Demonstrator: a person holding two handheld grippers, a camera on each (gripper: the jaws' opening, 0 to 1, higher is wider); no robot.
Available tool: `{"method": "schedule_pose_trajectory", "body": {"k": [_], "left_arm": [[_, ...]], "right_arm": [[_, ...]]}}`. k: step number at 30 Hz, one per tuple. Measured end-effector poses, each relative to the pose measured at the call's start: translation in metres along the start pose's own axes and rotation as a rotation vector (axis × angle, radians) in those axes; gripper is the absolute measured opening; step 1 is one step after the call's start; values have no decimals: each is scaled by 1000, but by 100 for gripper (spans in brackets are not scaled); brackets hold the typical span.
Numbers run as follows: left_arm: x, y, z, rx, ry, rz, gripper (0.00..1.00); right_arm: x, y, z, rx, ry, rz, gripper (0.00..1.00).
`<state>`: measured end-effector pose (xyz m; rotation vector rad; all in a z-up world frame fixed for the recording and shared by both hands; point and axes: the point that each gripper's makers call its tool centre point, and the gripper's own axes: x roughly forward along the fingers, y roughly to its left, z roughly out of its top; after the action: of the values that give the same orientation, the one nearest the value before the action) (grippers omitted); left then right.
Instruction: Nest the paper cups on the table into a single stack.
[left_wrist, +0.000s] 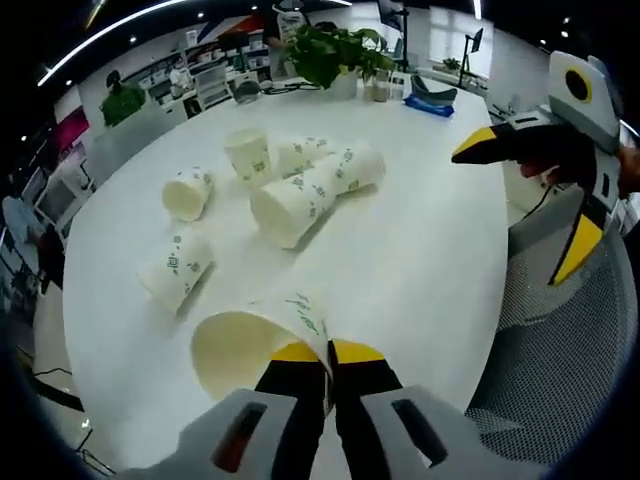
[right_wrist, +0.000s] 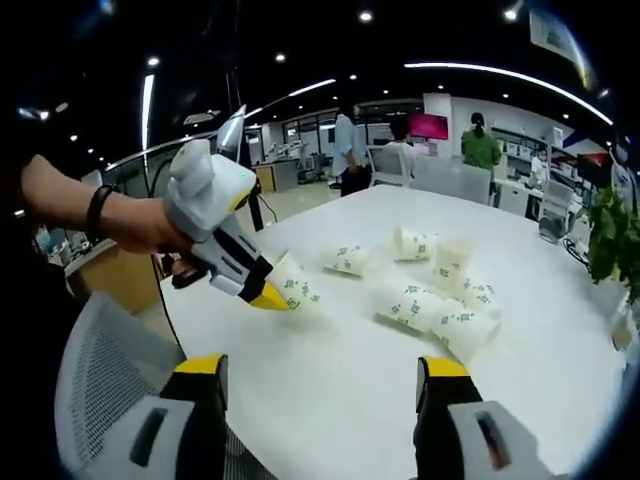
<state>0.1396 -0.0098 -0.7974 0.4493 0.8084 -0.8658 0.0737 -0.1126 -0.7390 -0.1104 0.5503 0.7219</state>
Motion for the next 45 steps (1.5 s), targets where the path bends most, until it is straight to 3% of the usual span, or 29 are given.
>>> {"method": "schedule_pose_trajectory", "body": {"k": [14, 25, 34, 37, 45], "left_arm": [[4, -3, 5, 7, 19, -6, 3], [7, 0, 8, 7, 11, -4, 11], [4, 1, 11, -14, -24, -6, 20], [-1, -1, 15, -11, -49, -6, 26], [-14, 3, 21, -67, -132, 26, 30]], "right_arm": [[-3, 1, -1, 7, 5, 2, 77], [-4, 1, -2, 6, 7, -1, 76], [-2, 2, -1, 4, 7, 7, 77], [-1, 2, -1, 6, 6, 9, 77], [-2, 1, 1, 18, -2, 10, 77]]}}
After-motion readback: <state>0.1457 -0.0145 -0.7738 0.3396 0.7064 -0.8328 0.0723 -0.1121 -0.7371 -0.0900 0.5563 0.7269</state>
